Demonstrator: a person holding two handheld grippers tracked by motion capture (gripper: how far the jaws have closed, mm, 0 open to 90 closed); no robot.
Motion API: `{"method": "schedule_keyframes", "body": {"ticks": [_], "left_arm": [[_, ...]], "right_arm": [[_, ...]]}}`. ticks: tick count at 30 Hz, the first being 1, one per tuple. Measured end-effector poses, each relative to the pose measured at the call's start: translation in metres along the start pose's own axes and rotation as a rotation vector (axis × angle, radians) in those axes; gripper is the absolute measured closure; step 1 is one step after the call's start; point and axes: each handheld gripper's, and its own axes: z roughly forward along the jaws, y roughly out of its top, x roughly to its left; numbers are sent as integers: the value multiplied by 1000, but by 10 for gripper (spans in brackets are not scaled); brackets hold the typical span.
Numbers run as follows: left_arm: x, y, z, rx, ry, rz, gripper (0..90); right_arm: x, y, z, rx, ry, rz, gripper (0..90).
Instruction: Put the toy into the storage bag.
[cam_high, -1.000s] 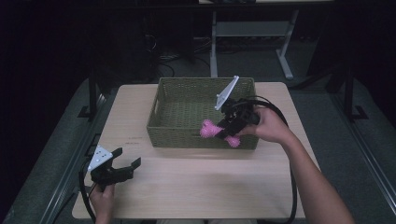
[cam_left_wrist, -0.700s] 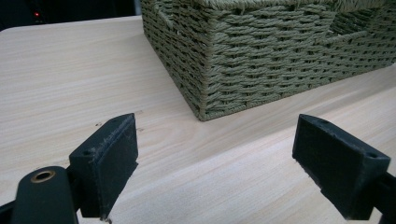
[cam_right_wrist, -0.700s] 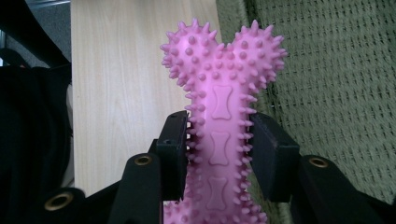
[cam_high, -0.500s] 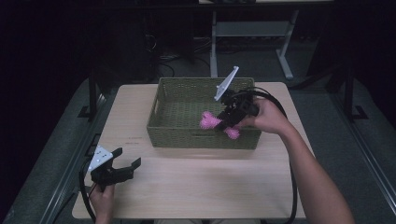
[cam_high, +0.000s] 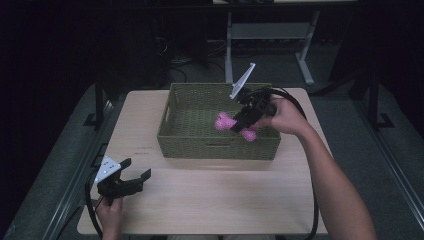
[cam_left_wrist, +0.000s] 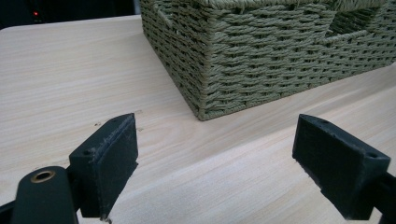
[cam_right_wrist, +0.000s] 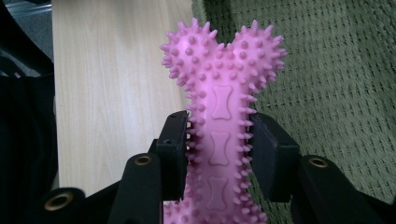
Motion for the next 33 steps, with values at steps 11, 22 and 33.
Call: {"method": "schedule_keyframes", "body": {"ticks": [11, 22, 33], "left_arm": [[0, 0, 0, 1, 1, 2, 137], [0, 0, 0, 2, -1, -1, 136], [0, 0, 1, 3, -2, -2, 137]], "right_arm": [[-17, 5, -2, 8, -10, 22, 583], [-32, 5, 1, 13, -8, 46, 583], [-45, 3, 10, 20, -7, 71, 582]]}}
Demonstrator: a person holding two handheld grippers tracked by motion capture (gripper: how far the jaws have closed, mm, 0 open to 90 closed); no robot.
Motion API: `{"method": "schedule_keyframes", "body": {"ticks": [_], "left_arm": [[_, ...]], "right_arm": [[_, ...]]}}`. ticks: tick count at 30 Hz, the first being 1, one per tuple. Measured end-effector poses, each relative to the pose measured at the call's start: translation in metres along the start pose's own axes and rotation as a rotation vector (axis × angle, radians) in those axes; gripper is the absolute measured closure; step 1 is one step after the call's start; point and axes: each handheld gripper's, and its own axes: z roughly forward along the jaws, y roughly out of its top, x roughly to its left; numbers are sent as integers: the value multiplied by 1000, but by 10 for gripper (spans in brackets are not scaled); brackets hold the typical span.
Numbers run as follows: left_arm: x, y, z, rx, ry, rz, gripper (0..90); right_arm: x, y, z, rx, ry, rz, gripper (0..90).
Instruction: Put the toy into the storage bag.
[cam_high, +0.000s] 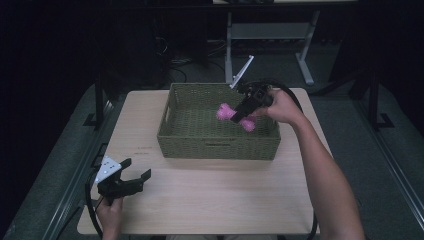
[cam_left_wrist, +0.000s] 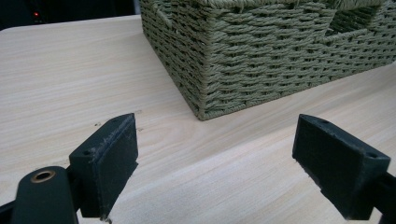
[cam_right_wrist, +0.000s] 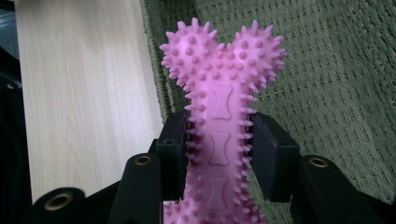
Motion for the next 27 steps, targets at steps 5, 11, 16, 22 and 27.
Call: {"method": "schedule_keyframes", "body": {"ticks": [5, 11, 16, 22, 27], "left_arm": [[-1, 0, 0, -1, 1, 7, 137], [0, 0, 0, 1, 2, 1, 137], [-1, 0, 0, 0, 3, 4, 137], [-1, 0, 0, -1, 2, 4, 137], [0, 0, 0, 0, 2, 1, 137]], "right_arm": [[-4, -2, 3, 7, -1, 14, 582], [-10, -3, 7, 7, 1, 25, 582], [-14, -4, 13, 18, 1, 32, 582], [-18, -4, 20, 24, 3, 36, 581], [-19, -6, 25, 20, 12, 44, 581]]}}
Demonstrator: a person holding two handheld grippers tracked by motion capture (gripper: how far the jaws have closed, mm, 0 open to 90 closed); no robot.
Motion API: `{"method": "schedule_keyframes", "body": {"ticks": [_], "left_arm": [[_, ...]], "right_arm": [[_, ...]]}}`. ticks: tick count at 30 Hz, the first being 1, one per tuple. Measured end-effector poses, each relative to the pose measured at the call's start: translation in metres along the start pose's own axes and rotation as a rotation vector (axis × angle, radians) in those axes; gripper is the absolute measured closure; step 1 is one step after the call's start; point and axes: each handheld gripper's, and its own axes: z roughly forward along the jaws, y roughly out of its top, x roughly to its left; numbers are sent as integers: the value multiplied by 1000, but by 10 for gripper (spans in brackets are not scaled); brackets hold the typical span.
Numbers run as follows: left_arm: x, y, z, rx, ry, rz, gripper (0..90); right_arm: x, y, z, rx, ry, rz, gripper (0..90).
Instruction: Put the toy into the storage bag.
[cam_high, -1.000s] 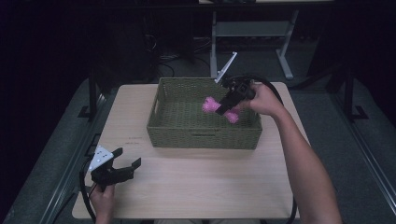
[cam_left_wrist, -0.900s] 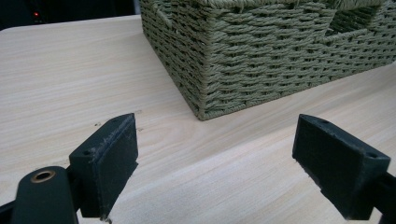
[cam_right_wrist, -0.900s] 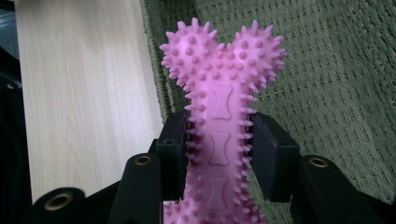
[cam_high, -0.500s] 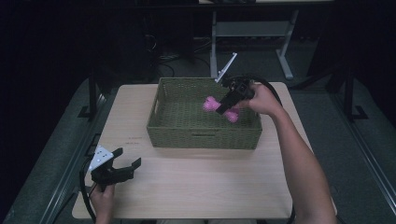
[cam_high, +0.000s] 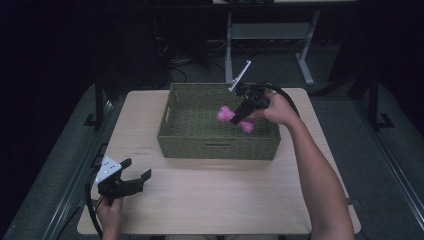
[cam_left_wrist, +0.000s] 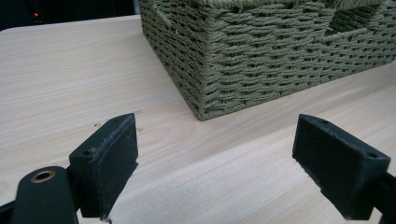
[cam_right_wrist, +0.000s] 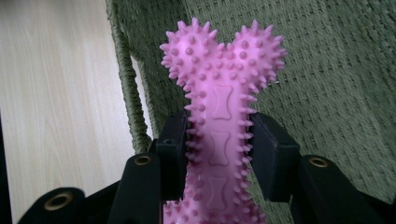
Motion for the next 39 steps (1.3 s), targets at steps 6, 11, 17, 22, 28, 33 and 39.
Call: {"method": "schedule_keyframes", "body": {"ticks": [6, 11, 17, 22, 28, 33, 39], "left_arm": [[-1, 0, 0, 3, 0, 7, 137], [0, 0, 1, 2, 0, -1, 137], [-1, 0, 1, 3, -1, 4, 136], [-1, 0, 1, 3, -4, 2, 137], [-1, 0, 1, 5, -4, 3, 137], [-1, 0, 1, 5, -3, 5, 136], [-1, 0, 1, 5, -2, 4, 137]], "right_arm": [[-4, -6, 7, 0, 5, 19, 581], [-7, -7, 13, 18, 11, 25, 581], [-8, -6, 20, 17, 16, 22, 580], [-9, -8, 24, 26, 20, 28, 580], [-11, -13, 28, 30, 25, 37, 580], [-13, -15, 31, 34, 24, 45, 579], [-12, -14, 34, 43, 28, 42, 579]]}}
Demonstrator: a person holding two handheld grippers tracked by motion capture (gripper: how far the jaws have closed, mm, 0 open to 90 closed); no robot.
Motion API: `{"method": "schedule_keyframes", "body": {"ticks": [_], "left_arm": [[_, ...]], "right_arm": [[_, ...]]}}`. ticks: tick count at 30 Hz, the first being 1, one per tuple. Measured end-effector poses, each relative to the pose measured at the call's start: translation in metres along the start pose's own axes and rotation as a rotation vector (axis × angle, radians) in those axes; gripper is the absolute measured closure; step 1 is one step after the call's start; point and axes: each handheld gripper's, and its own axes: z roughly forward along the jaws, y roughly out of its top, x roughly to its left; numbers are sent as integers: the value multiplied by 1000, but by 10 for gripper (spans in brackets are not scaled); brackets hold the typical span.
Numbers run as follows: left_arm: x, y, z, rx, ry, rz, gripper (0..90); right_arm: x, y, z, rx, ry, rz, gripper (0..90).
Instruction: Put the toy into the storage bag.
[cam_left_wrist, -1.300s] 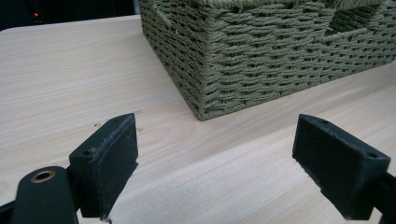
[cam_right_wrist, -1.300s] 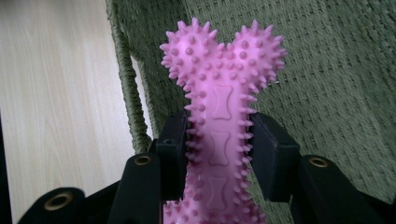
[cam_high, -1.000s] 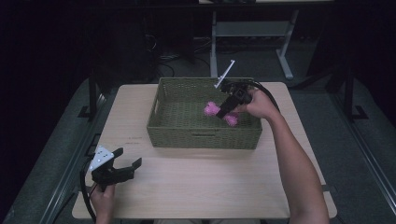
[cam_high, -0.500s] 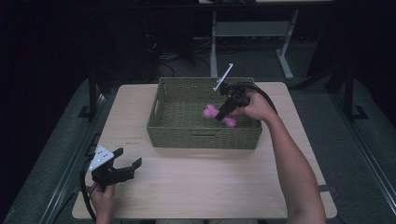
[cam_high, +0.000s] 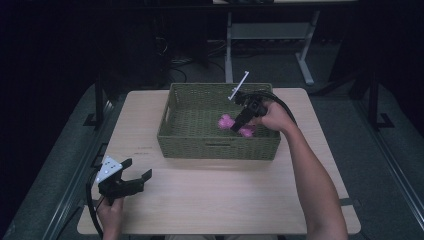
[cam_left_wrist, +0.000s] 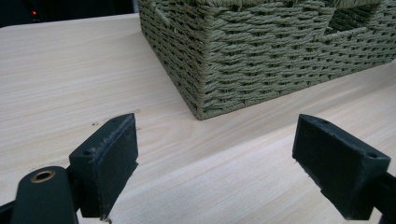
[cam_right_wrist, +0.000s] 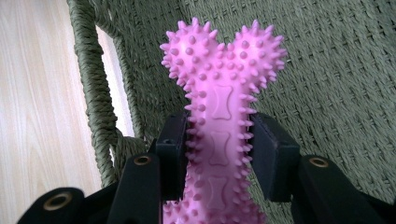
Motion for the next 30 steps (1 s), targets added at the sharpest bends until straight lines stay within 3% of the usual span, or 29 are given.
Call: {"method": "schedule_keyframes", "body": {"ticks": [30], "left_arm": [[-1, 1, 1, 2, -4, 5, 137]], "right_arm": [[-7, -7, 18, 9, 25, 32, 570]]}}
